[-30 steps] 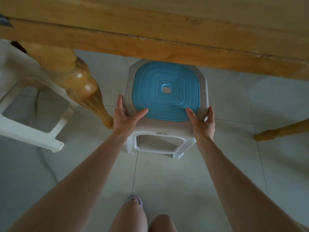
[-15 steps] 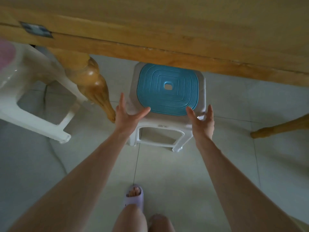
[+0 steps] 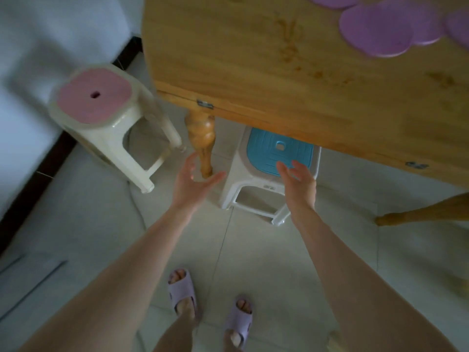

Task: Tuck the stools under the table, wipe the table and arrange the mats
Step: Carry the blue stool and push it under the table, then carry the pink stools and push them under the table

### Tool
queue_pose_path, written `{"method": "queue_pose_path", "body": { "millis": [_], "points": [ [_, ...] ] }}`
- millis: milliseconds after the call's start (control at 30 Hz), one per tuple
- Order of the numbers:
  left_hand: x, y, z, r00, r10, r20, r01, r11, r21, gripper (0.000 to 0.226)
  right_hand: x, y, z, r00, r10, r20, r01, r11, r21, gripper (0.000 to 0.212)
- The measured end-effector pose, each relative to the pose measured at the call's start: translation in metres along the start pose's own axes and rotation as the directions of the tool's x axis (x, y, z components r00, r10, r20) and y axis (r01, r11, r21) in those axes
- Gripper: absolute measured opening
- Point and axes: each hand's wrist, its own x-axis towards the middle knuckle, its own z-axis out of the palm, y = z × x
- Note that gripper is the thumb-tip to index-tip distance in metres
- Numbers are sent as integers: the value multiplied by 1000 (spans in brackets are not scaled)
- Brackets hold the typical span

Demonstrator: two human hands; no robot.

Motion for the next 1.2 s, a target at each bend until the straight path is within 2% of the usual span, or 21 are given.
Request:
{"method": "queue_pose_path", "body": {
  "millis": [233,300,400,433,567,700,733,800,967,1033,1133,1200],
  "points": [
    [-9,10,-94,997,-52,-54,48,995,-85,90,-58,-64,70,986,-42,159,45,999,-14,56],
    [0,11,-130,997,-55,-56,49,993,-104,95,-72,-85,108,981,-42,190,50,998,-40,48],
    [18,10,-182,996,-60,-58,50,986,-161,88,-88,-110,165,975,-43,219,56,997,-56,26],
    [24,10,-199,997,-62,-48,53,985,-163,88,-93,-117,182,973,-40,226,50,998,-38,25],
    [55,-2,-270,997,-64,-48,57,987,-149,101,-117,-145,251,965,-53,256,67,997,-45,51],
    [79,-7,-326,996,-35,-88,17,981,-194,81,-126,-159,312,967,-56,248,73,995,-61,24],
    [85,-8,-338,995,-19,-93,0,980,-200,72,-126,-161,327,966,-54,252,73,995,-67,24],
    [93,-9,-353,996,5,-87,-21,982,-189,59,-127,-165,345,964,-46,262,63,996,-56,37],
    [134,-23,-389,994,-39,-104,25,990,-139,72,-118,-174,394,965,-21,263,45,996,-83,56],
    [156,-27,-398,994,-53,-96,39,989,-146,82,-109,-179,413,964,-8,267,30,997,-78,54],
    [192,-30,-408,996,-65,-68,53,984,-170,90,-92,-186,440,961,2,277,18,997,-71,41],
    [216,-34,-411,993,-101,-54,90,980,-178,93,-79,-190,456,960,12,280,5,998,-61,49]
  ]
}}
